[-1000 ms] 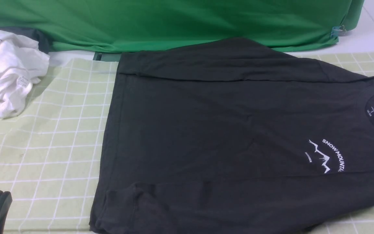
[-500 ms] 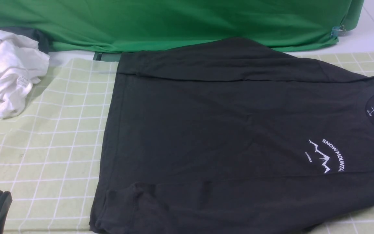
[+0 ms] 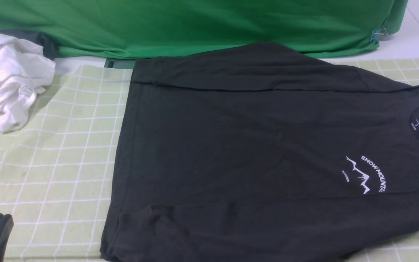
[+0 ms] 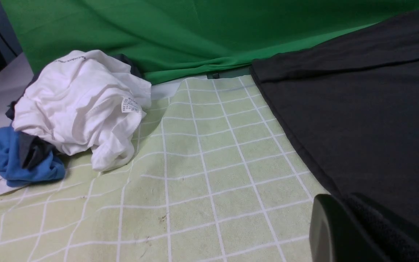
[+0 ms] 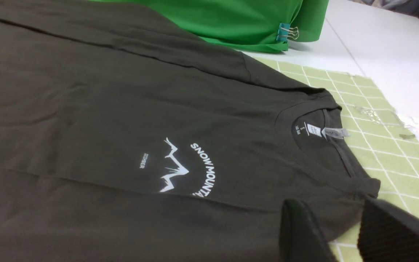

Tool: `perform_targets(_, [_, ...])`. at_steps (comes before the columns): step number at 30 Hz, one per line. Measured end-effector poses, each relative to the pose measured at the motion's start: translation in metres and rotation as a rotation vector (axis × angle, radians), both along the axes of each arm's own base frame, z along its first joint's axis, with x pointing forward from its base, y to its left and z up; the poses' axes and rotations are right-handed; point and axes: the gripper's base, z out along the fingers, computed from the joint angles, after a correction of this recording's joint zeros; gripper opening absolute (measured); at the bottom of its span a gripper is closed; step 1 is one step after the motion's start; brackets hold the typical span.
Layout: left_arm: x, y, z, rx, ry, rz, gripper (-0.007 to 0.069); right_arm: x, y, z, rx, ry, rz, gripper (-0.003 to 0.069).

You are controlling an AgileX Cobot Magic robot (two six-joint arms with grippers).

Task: Fold a long-sleeved shirt over a green coffee tablecloth.
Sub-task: 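Grasp the left edge of the dark T-shirt lying flat on the table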

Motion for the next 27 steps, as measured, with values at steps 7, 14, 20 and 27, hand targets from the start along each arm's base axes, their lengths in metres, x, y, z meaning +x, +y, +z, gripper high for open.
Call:
perform_targets(7, [0.0, 0.001, 0.0, 0.039, 0.0, 0.003, 0.0015, 0.0, 0.0, 0.0, 0.0, 0.0, 0.0, 0.0245])
perform_targets(14, [0.0, 0.002, 0.0, 0.109, -0.001, 0.009, 0.0015, 0.0, 0.0, 0.0, 0.0, 0.0, 0.0, 0.0245])
perform_targets(20, [0.0, -0.004, 0.002, -0.296, -0.011, 0.002, 0.0015, 0.001, 0.002, 0.005, 0.239, -0.04, -0.023, 0.0245])
perform_targets(27, [0.0, -0.015, 0.008, -1.213, 0.031, -0.012, 0.0015, 0.001, 0.006, 0.007, 0.876, -0.015, -0.101, 0.0245])
